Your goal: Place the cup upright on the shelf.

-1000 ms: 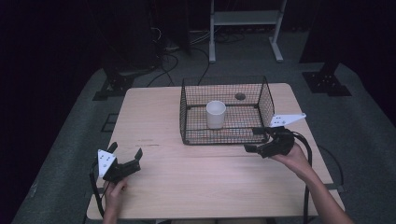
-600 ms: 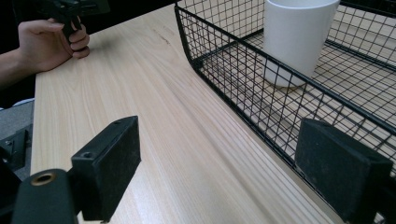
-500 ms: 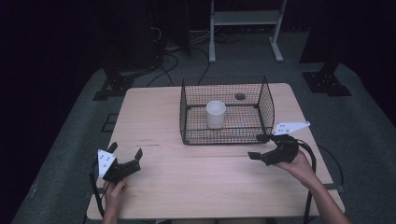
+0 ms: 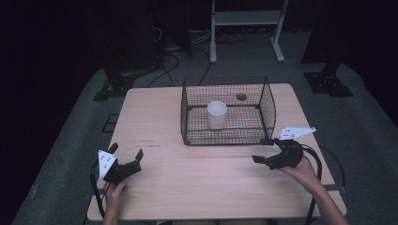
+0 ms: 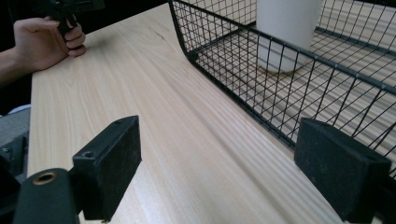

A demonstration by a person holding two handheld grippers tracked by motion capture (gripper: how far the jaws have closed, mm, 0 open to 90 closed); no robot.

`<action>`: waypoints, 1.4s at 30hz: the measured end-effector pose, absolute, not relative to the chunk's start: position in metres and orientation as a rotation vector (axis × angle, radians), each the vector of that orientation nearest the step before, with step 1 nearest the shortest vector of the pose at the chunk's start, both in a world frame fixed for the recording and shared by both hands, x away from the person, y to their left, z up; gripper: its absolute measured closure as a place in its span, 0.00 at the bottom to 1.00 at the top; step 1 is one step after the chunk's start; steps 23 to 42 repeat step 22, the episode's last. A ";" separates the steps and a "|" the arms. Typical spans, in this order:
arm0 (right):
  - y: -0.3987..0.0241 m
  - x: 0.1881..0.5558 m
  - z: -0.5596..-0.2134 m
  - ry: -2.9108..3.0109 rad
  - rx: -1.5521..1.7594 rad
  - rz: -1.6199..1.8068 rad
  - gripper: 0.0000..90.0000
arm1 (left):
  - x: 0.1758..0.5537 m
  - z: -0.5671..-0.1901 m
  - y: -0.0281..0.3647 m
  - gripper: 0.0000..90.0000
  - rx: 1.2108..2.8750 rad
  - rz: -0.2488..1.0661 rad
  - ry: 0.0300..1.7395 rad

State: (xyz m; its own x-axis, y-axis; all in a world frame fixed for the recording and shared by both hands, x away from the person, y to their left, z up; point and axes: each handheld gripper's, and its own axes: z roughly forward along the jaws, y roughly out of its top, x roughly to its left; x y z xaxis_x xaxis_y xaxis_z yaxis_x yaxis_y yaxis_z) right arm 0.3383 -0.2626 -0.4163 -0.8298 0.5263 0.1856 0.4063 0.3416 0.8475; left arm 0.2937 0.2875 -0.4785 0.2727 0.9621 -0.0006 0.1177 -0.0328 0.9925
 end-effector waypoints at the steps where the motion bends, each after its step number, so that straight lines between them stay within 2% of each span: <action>1: -0.263 0.337 -0.417 2.472 0.864 1.500 0.15 | 0.294 -0.479 0.288 0.00 1.427 0.954 1.079; 22: -0.282 0.314 -0.444 2.409 0.950 1.508 0.15 | 0.294 -0.478 0.288 0.00 1.423 0.954 1.085; 42: -0.282 0.314 -0.444 2.409 0.950 1.508 0.15 | 0.294 -0.478 0.288 0.00 1.423 0.954 1.085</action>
